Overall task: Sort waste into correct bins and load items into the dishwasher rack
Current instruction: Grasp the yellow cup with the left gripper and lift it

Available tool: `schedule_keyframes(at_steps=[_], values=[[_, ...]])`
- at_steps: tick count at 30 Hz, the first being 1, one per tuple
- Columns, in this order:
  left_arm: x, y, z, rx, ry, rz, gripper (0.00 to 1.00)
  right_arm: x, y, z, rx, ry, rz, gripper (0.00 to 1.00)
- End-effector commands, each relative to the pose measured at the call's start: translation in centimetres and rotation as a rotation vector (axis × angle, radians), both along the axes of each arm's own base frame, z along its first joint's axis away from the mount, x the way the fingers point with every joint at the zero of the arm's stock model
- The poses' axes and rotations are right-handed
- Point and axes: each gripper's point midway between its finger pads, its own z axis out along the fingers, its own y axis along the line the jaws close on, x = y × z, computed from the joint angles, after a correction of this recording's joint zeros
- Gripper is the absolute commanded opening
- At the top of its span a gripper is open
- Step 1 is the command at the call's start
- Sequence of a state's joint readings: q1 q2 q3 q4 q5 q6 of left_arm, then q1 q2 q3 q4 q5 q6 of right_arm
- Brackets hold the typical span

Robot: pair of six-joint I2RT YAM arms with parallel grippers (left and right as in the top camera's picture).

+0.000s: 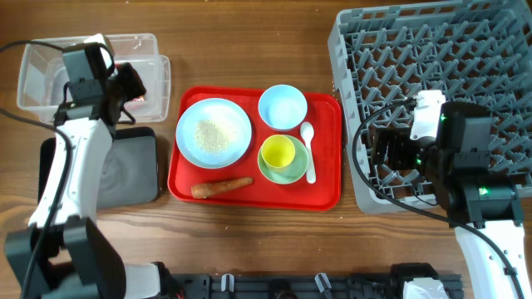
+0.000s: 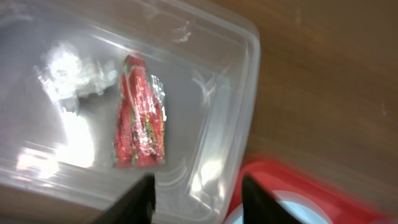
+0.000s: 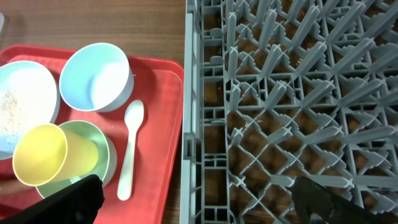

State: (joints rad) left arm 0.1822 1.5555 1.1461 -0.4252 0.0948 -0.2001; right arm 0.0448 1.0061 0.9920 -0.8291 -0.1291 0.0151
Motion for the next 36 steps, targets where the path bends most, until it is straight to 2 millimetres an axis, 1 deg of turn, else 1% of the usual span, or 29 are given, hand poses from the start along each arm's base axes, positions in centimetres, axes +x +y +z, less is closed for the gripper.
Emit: schedule_keyframes(at_steps=[1, 2, 3, 4, 6, 7, 9, 10, 11, 12, 13, 14, 15, 17, 18, 20, 21, 22, 23, 25, 26, 27, 28, 29, 32, 33, 34, 35, 36], values=[[-3.2, -4.6, -0.2, -0.184, 0.101, -0.145, 0.48, 0.3, -0.4, 0.9, -0.003, -0.022, -0.025, 1.00], [-4.6, -5.7, -1.1, -0.219, 0.167, -0.164, 0.49, 0.3, -0.4, 0.9, -0.002, -0.022, -0.025, 1.00], [-6.2, -7.2, -1.9, -0.256, 0.245, -0.193, 0.49, 0.3, -0.4, 0.9, -0.002, -0.022, -0.025, 1.00], [-7.0, -8.4, -2.1, -0.280, 0.278, -0.220, 0.51, 0.3, -0.4, 0.9, -0.003, -0.022, -0.025, 1.00], [-8.1, -11.3, -2.3, -0.299, 0.325, -0.299, 0.52, 0.3, -0.4, 0.9, -0.003, -0.022, -0.025, 1.00], [-8.4, -12.4, -2.3, -0.295, 0.335, -0.329, 0.52, 0.3, -0.4, 0.9, -0.002, -0.022, -0.025, 1.00], [-9.2, -15.6, -2.4, -0.284, 0.355, -0.415, 0.51, 0.3, -0.4, 0.9, -0.002, -0.021, -0.025, 1.00], [-9.7, -17.8, -2.5, -0.283, 0.364, -0.463, 0.53, 0.3, -0.4, 0.9, -0.002, -0.021, -0.025, 1.00], [-10.1, -19.4, -2.6, -0.279, 0.367, -0.502, 0.56, 0.3, -0.4, 0.9, -0.003, -0.021, -0.025, 1.00], [-10.4, -20.7, -2.7, -0.274, 0.368, -0.531, 0.57, 0.3, -0.4, 0.9, -0.002, -0.021, -0.025, 1.00], [-10.9, -22.5, -2.8, -0.261, 0.366, -0.586, 0.58, 0.3, -0.4, 0.9, -0.002, -0.021, -0.025, 1.00], [-11.2, -23.6, -3.0, -0.247, 0.366, -0.617, 0.58, 0.3, -0.4, 0.9, -0.002, -0.021, -0.025, 1.00], [-11.5, -25.1, -3.7, -0.201, 0.367, -0.658, 0.58, 0.3, -0.4, 0.9, -0.002, -0.021, -0.025, 1.00], [-11.9, -26.6, -4.9, -0.156, 0.384, -0.693, 0.59, 0.3, -0.4, 0.9, -0.002, -0.021, -0.025, 1.00], [-12.4, -27.6, -5.9, -0.145, 0.409, -0.718, 0.59, 0.3, -0.4, 0.8, -0.002, -0.020, -0.025, 1.00], [-13.1, -28.6, -7.5, -0.133, 0.452, -0.746, 0.58, 0.3, -0.4, 0.8, -0.002, -0.019, -0.025, 1.00], [-13.4, -29.0, -8.5, -0.127, 0.477, -0.755, 0.56, 0.3, -0.4, 0.8, -0.002, -0.019, -0.025, 1.00], [-13.6, -29.1, -9.4, -0.118, 0.502, -0.755, 0.52, 0.3, -0.4, 0.8, -0.002, -0.019, -0.025, 1.00], [-13.6, -29.0, -10.1, -0.109, 0.519, -0.750, 0.36, 0.3, -0.4, 0.8, -0.002, -0.018, -0.025, 1.00], [-13.0, -28.4, -10.4, -0.071, 0.510, -0.726, 0.16, 0.3, -0.4, 0.8, -0.002, -0.017, -0.025, 1.00], [-12.4, -28.1, -9.9, -0.055, 0.488, -0.712, 0.09, 0.3, -0.4, 0.8, -0.003, -0.017, -0.025, 1.00], [-11.9, -28.0, -9.3, -0.054, 0.470, -0.706, 0.05, 0.3, -0.4, 0.8, -0.003, -0.017, -0.025, 1.00], [-11.0, -28.0, -8.1, -0.063, 0.435, -0.699, 0.04, 0.3, -0.4, 0.8, -0.003, -0.017, -0.025, 1.00], [-10.7, -27.9, -7.5, -0.067, 0.416, -0.695, 0.04, 0.3, -0.4, 0.8, -0.003, -0.017, -0.025, 1.00], [-9.1, -27.6, -3.9, -0.100, 0.325, -0.680, 0.04, 0.3, -0.4, 0.8, -0.003, -0.018, -0.026, 1.00], [-8.9, -27.8, -2.6, -0.147, 0.299, -0.687, 0.04, 0.3, -0.5, 0.8, -0.008, -0.018, -0.033, 1.00], [-8.8, -28.4, -1.2, -0.244, 0.277, -0.696, 0.04, 0.4, -1.3, 0.8, -0.015, -0.019, -0.089, 1.00], [-8.8, -29.1, -0.2, -0.337, 0.264, -0.715, 0.04, 0.7, -2.1, 0.9, -0.015, -0.022, -0.160, 1.00], [-8.8, -29.7, 0.8, -0.423, 0.255, -0.733, 0.04, 1.1, -2.5, 1.0, -0.004, -0.031, -0.205, 1.00]])
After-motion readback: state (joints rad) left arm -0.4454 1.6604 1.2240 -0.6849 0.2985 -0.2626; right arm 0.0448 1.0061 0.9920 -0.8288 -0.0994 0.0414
